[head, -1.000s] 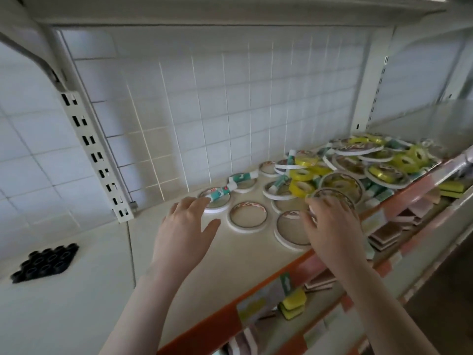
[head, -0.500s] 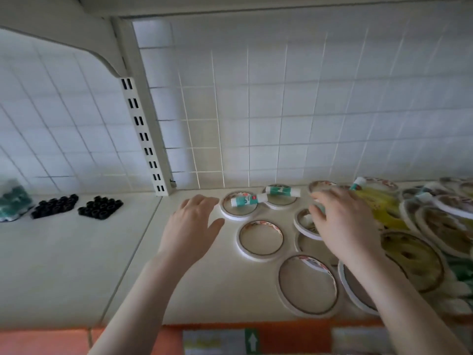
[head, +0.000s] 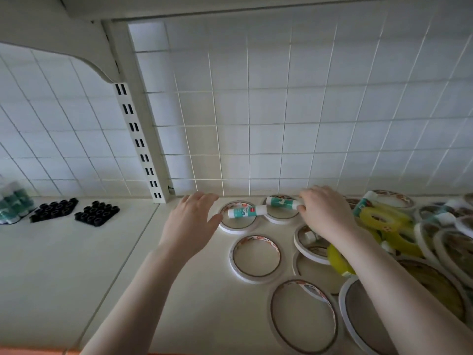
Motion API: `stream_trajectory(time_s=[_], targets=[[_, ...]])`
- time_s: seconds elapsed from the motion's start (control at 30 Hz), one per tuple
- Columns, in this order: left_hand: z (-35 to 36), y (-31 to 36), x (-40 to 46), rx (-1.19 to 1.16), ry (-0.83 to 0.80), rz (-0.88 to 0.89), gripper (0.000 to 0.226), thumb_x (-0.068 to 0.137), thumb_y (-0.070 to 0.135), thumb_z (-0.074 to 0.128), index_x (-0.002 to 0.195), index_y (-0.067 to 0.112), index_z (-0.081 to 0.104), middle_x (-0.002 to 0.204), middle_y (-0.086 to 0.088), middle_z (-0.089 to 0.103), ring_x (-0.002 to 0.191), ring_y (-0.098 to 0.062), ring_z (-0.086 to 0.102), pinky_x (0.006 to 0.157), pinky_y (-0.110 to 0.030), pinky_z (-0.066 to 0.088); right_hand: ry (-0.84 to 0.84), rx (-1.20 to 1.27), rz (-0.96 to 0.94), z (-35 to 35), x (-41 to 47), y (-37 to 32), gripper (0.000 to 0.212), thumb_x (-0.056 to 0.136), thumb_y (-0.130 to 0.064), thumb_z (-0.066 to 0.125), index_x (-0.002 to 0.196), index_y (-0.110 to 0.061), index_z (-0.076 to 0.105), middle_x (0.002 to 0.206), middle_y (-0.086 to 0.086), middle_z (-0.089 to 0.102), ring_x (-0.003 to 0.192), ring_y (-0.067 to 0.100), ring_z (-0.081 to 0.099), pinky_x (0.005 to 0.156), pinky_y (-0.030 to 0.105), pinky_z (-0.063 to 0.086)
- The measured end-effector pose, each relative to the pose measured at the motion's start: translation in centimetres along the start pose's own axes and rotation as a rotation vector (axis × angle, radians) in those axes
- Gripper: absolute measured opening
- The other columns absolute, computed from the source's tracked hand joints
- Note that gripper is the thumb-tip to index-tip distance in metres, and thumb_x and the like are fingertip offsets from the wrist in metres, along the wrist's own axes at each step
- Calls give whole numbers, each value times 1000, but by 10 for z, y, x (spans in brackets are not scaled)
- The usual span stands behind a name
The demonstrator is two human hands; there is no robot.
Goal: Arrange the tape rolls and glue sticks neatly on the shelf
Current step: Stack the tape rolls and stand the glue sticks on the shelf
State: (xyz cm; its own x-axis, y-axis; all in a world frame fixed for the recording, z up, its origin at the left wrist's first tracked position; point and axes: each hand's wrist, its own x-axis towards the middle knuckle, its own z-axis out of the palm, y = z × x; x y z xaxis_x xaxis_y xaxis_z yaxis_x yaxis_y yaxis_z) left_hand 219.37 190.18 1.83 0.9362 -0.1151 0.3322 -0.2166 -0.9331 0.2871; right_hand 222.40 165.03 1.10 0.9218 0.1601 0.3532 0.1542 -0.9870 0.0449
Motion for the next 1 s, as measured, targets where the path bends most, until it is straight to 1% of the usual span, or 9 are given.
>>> stream_trajectory(time_s=[0.1, 0.2, 0.33, 0.43, 0.53, 0.63, 0.73, 0.9, 1.0], targets=[[3, -2, 0, -9, -4, -10, 43, 92, 32, 54, 133, 20, 49, 131, 2, 52, 123, -19, 44, 99, -31, 37, -46, -35, -49, 8, 6, -3, 20, 98, -25, 40, 100, -15, 57, 86, 0, 56, 78, 16, 49, 62, 26, 37], [5, -5, 1, -15, 6, -14, 43, 92, 33, 55, 132, 20, 49, 131, 2, 52, 122, -19, 45, 99, -31, 37, -85, -48, -54, 15, 9, -5, 17, 96, -24, 46, 107, -16, 57, 90, 0, 59, 78, 15, 54, 62, 24, 43], [4, -8, 1, -14, 24, -10, 43, 91, 33, 56, 132, 20, 50, 129, 2, 53, 121, -18, 46, 96, -30, 38, -83, -31, -26, 15, 10, -7, 16, 95, -25, 50, 105, -15, 58, 91, -1, 60, 80, 14, 55, 62, 22, 41], [2, -7, 2, -15, 15, 3, 42, 92, 33, 55, 131, 20, 50, 129, 3, 53, 119, -17, 47, 95, -29, 39, -43, -7, -7, 8, 8, -7, 14, 94, -19, 49, 103, -14, 59, 92, 0, 60, 80, 15, 54, 63, 24, 41], [-2, -3, 7, -1, -8, 39, 41, 92, 34, 54, 131, 21, 50, 129, 3, 53, 119, -18, 48, 93, -29, 39, 10, 71, 30, -7, 6, -1, 17, 95, -19, 46, 104, -12, 59, 96, 2, 57, 82, 18, 55, 66, 27, 43], [-5, 4, 14, 21, -33, 54, 41, 93, 36, 51, 132, 24, 48, 131, 4, 51, 120, -17, 47, 92, -30, 39, 74, 155, 93, -26, -1, 6, 22, 96, -20, 44, 110, -12, 59, 104, 5, 58, 89, 22, 56, 69, 28, 39], [3, 15, 24, 36, -77, 57, 39, 93, 36, 50, 131, 25, 50, 128, 3, 54, 116, -19, 49, 89, -31, 41, 137, 230, 137, -42, -15, 9, 26, 96, -22, 47, 117, -14, 59, 107, 4, 59, 91, 20, 56, 69, 25, 38], [25, 35, 38, 42, -164, 138, 41, 92, 32, 52, 132, 27, 48, 125, 1, 55, 114, -21, 52, 89, -34, 44, 205, 277, 219, -48, -38, 18, 24, 92, -23, 53, 112, -14, 62, 89, -5, 50, 75, 12, 45, 62, 24, 32], [36, 44, 44, 45, -189, 196, 43, 90, 29, 53, 133, 29, 47, 121, 1, 56, 113, -21, 52, 90, -36, 44, 204, 296, 253, -45, -49, 23, 24, 92, -24, 54, 112, -15, 63, 93, -1, 57, 76, 12, 46, 62, 23, 35]])
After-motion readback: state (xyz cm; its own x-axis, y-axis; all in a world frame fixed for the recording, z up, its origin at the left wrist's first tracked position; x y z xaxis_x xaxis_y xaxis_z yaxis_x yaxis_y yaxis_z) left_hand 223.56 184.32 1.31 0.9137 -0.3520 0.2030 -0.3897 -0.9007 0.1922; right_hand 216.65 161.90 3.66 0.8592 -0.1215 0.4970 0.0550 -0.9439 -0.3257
